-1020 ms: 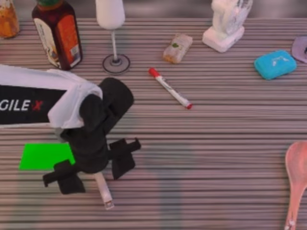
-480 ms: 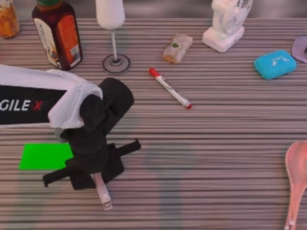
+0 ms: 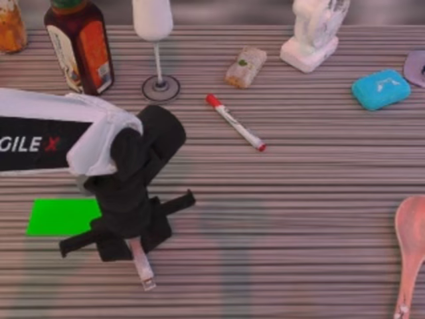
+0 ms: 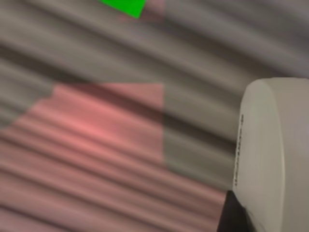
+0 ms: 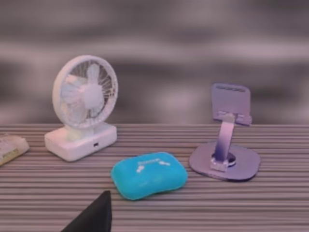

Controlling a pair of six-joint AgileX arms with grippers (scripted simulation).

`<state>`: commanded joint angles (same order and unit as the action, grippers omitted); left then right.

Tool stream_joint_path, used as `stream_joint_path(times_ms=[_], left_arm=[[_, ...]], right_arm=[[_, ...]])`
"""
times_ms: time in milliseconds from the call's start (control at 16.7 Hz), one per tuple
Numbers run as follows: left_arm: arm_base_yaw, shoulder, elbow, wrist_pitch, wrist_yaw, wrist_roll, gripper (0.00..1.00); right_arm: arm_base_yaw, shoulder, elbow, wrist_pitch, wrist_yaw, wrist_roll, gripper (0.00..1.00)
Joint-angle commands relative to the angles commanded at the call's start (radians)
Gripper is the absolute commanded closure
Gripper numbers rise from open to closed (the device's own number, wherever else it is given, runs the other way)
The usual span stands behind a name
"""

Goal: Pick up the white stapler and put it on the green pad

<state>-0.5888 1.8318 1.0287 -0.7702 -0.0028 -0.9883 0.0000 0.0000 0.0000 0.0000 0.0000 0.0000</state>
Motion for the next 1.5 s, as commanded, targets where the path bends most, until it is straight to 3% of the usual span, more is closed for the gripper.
stream_joint_path(times_ms=[540,960,1200,1500], left_arm=[[0.014,-0.126,0.226,-0.363,0.000,-0.006,1.00],[0.021,-0.131,0.243,-0.381,0.000,-0.019,1.00],[0.119,-0.106,0.271,-0.389,0.000,-0.174,1.00],[0.309,-0.073,0.307,-0.397,-0.001,-0.532,1.00]], right_arm=[[0.000,0.000,0.000,0.000,0.000,0.000,0.00],[0.000,0.000,0.000,0.000,0.000,0.000,0.00],[0.000,0.000,0.000,0.000,0.000,0.000,0.00],[0.000,0.000,0.000,0.000,0.000,0.000,0.00]])
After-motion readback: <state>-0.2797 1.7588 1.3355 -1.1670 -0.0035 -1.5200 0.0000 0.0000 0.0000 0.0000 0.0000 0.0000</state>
